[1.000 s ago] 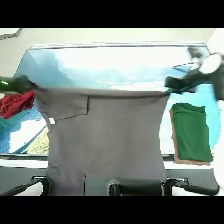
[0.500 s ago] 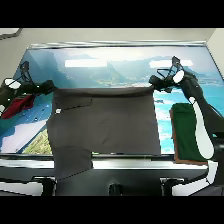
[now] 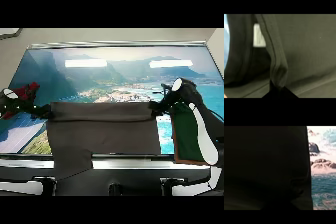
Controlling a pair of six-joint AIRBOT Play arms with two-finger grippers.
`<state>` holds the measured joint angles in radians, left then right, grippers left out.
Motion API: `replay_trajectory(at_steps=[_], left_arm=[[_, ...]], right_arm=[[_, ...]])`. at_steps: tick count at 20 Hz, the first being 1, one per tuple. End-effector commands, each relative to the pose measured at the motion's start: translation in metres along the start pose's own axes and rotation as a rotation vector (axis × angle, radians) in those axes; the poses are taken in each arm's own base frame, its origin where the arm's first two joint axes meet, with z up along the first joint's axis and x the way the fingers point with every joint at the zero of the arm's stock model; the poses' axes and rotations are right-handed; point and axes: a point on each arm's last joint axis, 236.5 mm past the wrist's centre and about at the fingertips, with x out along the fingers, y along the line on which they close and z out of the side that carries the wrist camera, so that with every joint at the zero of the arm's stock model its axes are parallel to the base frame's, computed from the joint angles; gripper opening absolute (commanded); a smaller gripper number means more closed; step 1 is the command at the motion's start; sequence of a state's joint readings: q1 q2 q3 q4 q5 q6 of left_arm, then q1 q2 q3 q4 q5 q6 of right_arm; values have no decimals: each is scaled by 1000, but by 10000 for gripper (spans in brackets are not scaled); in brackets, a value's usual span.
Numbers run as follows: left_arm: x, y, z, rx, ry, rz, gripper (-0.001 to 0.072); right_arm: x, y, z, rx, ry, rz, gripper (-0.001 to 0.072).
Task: Fold the shirts.
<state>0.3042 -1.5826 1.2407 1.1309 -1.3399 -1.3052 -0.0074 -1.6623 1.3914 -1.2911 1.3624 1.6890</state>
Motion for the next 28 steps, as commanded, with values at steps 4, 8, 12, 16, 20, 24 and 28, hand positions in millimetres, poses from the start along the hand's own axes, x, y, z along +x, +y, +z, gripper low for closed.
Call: replay_trajectory(at_steps=[4,8,12,16,20,24,28], left_arm=[[-15,5,-25,-85,97,-19,590],[-49,11,-55,-130,85,-34,589],[-17,18,-151,-246,159,-72,588],[17,24,-204,-288,161,-90,529],[37,24,-211,-268,165,-69,529],[52,19,-223,-272,196,-56,528],[55,17,-223,-270,208,-51,268]], right_arm=[[-17,17,-20,3,50,63,439],[-64,-29,-54,26,94,3,471],[-50,-59,-105,98,114,0,471],[-28,-65,-145,70,140,-3,472],[-28,-68,-151,58,145,-15,473],[-29,-71,-151,56,145,-26,503],[-28,-85,-153,69,148,-87,516]])
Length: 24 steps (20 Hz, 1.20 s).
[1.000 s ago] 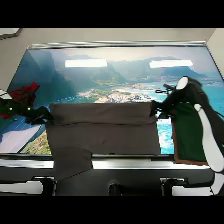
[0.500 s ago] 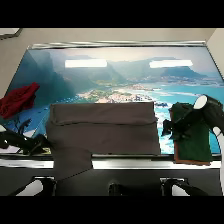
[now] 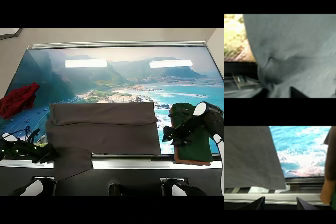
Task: Fold the shirts.
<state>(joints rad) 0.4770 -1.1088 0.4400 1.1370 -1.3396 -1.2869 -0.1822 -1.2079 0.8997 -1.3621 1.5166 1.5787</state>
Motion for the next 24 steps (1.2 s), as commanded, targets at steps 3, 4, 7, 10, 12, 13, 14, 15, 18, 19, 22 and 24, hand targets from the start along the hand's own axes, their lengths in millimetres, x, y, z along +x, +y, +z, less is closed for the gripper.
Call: replay_trajectory(at_steps=[3,4,7,10,12,13,14,15,18,19,22,24], left_arm=[[5,3,3,-3,-14,22,43],[5,4,4,1,-17,23,36],[5,4,6,9,-26,25,36],[5,4,6,16,-27,25,36],[4,4,6,18,-29,26,35],[4,4,7,18,-34,27,36],[4,4,8,19,-36,27,35],[4,4,8,21,-36,27,36],[0,3,12,35,-49,29,35],[-8,-3,19,65,-75,20,34],[-67,-44,62,151,-300,-31,31],[-114,-69,86,168,-442,-52,29]], right_arm=[[23,-7,-21,27,76,-7,561],[34,-8,-28,30,101,-2,561],[63,-13,-33,39,93,3,547],[78,7,-23,70,31,99,530],[80,16,-10,94,-24,145,480],[79,18,-4,101,-49,155,474],[78,20,-1,107,-60,166,471],[78,23,-1,110,-57,175,435],[77,26,-10,103,-20,186,42],[73,27,-9,85,-23,189,42],[34,37,22,39,-147,202,38],[-10,47,58,35,-280,214,37]])
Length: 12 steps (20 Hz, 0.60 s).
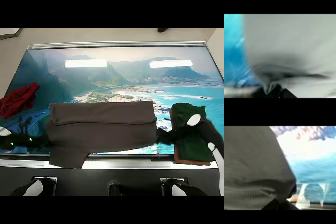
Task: Fold the shirts.
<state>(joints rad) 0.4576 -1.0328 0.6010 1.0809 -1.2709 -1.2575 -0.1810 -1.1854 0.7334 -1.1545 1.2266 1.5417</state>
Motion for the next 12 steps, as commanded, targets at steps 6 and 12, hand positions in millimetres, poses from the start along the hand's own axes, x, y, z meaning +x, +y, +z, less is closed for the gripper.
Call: replay_trajectory(at_steps=[6,12], left_arm=[[-56,-76,146,153,-256,-42,30],[4,-73,206,99,-73,-65,32]], right_arm=[[-55,72,160,-78,-306,51,38],[6,77,198,49,-234,35,42]])
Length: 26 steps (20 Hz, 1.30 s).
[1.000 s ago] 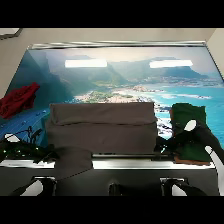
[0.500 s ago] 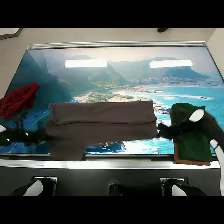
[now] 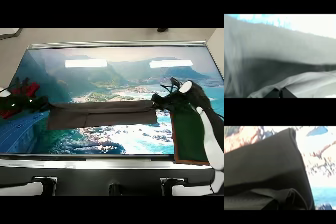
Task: Fold the shirts.
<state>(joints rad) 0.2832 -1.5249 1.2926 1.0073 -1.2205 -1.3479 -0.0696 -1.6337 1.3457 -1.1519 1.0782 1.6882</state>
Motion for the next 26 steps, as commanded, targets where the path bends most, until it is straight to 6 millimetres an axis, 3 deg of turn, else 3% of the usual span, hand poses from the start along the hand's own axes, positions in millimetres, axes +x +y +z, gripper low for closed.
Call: replay_trajectory(at_steps=[1,3,4,5,6,8,10,13,17,18,19,20,21,23,26], left_arm=[[42,11,6,-52,140,-22,33],[57,18,-11,-78,229,-33,47],[59,21,-15,-86,250,-36,228],[58,23,-15,-90,250,-36,476],[52,25,-12,-92,234,-36,561],[32,27,-3,-78,185,-35,559],[12,20,5,-48,134,-32,559],[-12,-8,11,21,71,-59,548],[-29,-46,9,108,30,-75,548],[-28,-55,6,128,35,-79,549],[-24,-64,3,148,47,-84,544],[-18,-73,-1,169,62,-89,520],[-9,-84,-6,193,77,-95,484],[16,-117,-23,238,100,-134,47],[75,-187,-61,259,117,-248,36]], right_arm=[[30,-6,6,69,36,-31,42],[28,-6,6,66,35,-34,77],[23,-5,8,59,29,-32,195],[13,-4,12,43,24,-23,444],[1,-2,14,3,29,-5,594],[-20,-26,15,-6,51,-15,677],[-16,-47,4,55,124,-12,685],[10,-25,-19,35,249,110,685],[44,-13,-36,72,323,112,661],[49,-11,-36,72,322,109,573],[50,-8,-36,74,315,108,348],[46,-2,-33,85,304,122,46],[37,4,-30,80,288,136,41],[5,22,-20,16,217,164,39],[-62,63,-27,-93,128,208,38]])
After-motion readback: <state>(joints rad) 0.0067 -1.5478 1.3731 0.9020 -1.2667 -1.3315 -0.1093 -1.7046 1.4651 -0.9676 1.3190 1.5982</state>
